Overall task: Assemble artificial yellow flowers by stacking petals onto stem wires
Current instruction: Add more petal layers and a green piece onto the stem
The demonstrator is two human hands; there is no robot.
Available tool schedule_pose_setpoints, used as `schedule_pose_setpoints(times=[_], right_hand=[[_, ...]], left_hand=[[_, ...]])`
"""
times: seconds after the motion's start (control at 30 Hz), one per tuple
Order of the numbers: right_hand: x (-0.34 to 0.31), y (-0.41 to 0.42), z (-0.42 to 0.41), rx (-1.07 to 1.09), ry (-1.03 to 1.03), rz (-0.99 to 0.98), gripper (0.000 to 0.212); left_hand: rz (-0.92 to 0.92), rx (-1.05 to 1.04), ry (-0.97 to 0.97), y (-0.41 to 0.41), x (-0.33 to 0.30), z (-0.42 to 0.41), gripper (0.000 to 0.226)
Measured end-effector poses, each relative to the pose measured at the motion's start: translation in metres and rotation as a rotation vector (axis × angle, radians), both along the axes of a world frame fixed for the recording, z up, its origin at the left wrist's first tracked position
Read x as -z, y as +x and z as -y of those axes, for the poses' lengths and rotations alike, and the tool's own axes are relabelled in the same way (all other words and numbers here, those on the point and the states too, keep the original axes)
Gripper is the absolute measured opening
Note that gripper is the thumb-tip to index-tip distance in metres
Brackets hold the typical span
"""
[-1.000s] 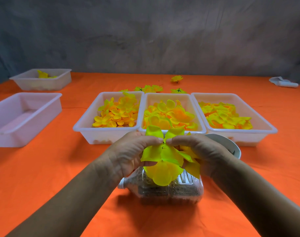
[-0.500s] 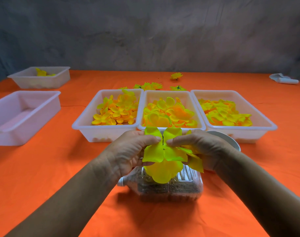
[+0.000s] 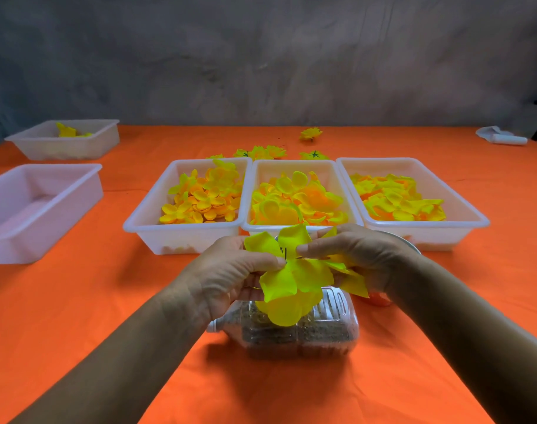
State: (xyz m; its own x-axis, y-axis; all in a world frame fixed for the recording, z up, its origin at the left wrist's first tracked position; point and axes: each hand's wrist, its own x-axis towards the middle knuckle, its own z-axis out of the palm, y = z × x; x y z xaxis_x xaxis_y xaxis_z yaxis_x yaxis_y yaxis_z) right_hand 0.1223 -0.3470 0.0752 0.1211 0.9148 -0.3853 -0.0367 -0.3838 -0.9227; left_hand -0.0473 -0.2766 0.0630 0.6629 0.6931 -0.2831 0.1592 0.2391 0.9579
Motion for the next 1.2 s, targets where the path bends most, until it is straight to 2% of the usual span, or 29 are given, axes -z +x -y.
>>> schedule_pose_setpoints(times=[0.13, 0.27, 0.5, 0.67, 0.9, 1.03, 1.2], right_hand=[[0.001, 0.007, 0.014, -0.043, 0.035, 0.053, 0.024], [0.007, 0.010, 0.018, -0.074, 0.023, 0.092, 0.030], [0.011, 0.008, 0.013, -0.042, 0.002, 0.087, 0.026], [0.012, 0.009, 0.013, -0.044, -0.021, 0.093, 0.019], [0.014, 0.010, 0.015, -0.020, -0.035, 0.093, 0.015], [0.014, 0.008, 0.015, -0.022, -0.023, 0.123, 0.025], [0.017, 0.008, 0.014, -0.007, -0.010, 0.176, 0.016]], left_hand=[[-0.025, -0.030, 0.022, 0.000, 0.001, 0.000, 0.025], [-0.036, -0.038, 0.023, -0.001, 0.002, 0.000, 0.029], [-0.033, -0.024, -0.013, -0.002, 0.005, -0.003, 0.021], [-0.027, -0.039, -0.005, -0.001, 0.007, -0.003, 0.028], [-0.061, -0.065, 0.044, 0.000, 0.010, -0.004, 0.027], [-0.088, -0.066, 0.070, -0.001, 0.014, -0.004, 0.029], [-0.094, -0.051, 0.108, -0.002, 0.016, -0.004, 0.014]])
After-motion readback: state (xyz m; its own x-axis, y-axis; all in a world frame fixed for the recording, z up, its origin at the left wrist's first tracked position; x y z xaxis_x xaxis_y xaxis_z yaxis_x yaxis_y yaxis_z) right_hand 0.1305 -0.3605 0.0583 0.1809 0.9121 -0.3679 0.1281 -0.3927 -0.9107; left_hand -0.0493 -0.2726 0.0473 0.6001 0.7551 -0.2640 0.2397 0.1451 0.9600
